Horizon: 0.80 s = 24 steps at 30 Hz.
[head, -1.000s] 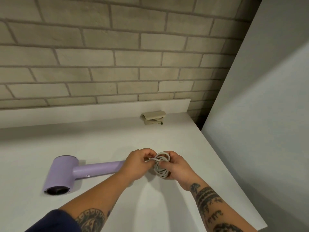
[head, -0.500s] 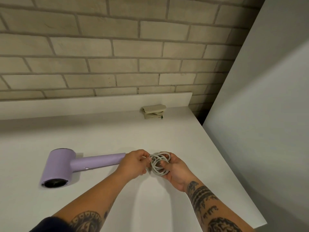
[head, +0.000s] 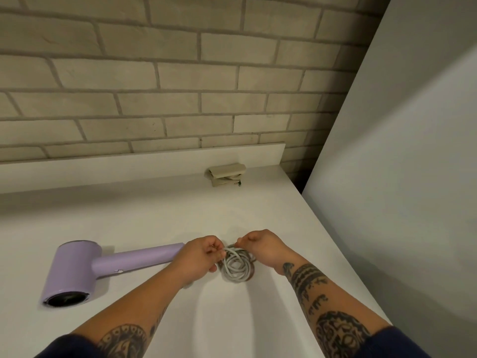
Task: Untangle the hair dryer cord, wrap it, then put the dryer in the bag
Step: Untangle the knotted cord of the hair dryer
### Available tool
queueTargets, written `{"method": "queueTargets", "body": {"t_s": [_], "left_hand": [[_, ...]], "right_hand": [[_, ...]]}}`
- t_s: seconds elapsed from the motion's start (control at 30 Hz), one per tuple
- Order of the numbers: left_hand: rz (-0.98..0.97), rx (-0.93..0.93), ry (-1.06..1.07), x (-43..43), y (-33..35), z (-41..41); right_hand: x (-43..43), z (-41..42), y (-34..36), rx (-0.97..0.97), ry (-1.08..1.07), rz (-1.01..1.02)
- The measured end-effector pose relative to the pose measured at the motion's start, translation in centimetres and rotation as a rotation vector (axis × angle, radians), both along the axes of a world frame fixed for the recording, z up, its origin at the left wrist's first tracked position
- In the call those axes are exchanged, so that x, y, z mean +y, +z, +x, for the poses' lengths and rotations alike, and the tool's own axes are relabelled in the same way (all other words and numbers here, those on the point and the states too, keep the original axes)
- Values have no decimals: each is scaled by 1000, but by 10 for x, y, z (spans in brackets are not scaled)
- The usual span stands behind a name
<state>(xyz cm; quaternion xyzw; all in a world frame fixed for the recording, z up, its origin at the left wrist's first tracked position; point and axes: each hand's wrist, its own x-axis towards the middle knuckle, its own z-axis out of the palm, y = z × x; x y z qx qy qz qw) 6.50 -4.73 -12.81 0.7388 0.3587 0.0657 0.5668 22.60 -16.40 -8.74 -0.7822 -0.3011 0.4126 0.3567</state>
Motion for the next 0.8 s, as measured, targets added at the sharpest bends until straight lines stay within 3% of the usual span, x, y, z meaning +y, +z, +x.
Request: {"method": "queueTargets", "body": {"t_s": [0.23,0.37,0.5,0.63,0.8], "left_hand": [[-54,-51,-42,8,0,0],[-117,-54,-57,13,-2,-5],[-178,-57,-114,22,-6,-12],[-186,-71,-111,20,-6,-13],[-134,-62,-104,12,-8,-13]], "right_hand": [[17,-9,15,-51,154,-233],[19,-15,10,6,116,-219],[19,-13,0,64,-46,-152],[15,-9,-10,263,-301,-32],[6,-16,-18,348,-373,5]]}}
